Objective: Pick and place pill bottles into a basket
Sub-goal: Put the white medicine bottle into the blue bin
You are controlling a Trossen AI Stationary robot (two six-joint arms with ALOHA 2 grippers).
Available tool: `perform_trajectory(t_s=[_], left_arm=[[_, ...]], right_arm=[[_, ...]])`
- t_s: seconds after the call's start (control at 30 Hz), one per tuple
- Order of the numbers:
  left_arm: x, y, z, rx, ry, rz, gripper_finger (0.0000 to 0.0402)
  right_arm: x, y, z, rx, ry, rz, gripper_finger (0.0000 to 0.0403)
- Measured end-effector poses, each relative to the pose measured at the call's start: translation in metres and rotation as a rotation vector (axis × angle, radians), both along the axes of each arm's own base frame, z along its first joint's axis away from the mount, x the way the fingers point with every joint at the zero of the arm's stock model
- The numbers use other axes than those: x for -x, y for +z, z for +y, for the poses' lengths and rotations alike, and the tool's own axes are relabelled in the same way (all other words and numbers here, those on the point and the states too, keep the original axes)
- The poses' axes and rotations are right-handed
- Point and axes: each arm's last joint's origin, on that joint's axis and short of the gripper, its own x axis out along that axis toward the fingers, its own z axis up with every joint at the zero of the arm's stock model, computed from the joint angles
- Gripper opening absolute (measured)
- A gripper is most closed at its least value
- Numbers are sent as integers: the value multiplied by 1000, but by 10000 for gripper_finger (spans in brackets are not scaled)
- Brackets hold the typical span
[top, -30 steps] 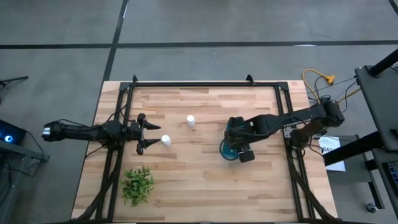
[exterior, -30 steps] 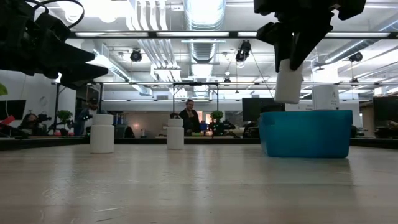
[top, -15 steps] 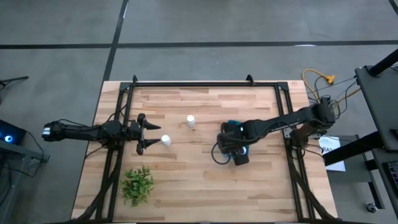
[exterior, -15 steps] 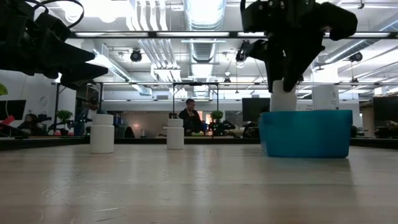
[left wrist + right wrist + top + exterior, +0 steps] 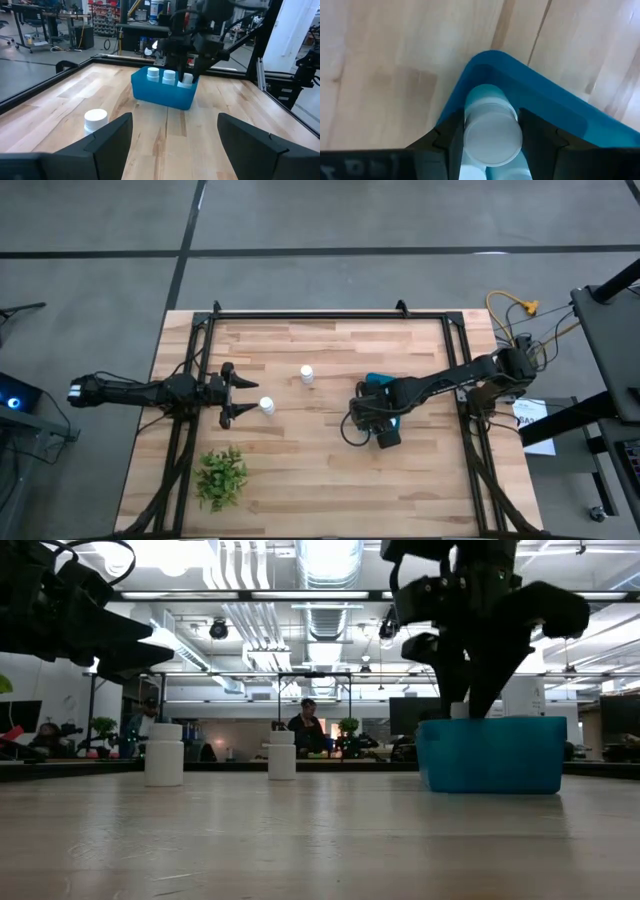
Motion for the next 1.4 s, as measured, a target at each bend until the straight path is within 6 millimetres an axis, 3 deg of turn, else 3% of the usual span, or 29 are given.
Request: perform_trajectory(t_s=[0.33,0.6,0.97,1.17,1.4], left_arm=[[0,0,0,0,0,-1,274],[0,0,0,0,0,0,274],[0,0,0,0,0,1,274],[0,0,0,0,-1,-1,274],[0,0,0,0,-1,0,274]], right_arm=[[3,-16,-15,-39,-31,-7,148],[1,-19,-18,-36,-35,-7,196],[-3,1,-17,-42,-33,-56,204],[-1,23,-18,-25,-39,-95,205],[2,47,-20,-5,-81,-272,205]])
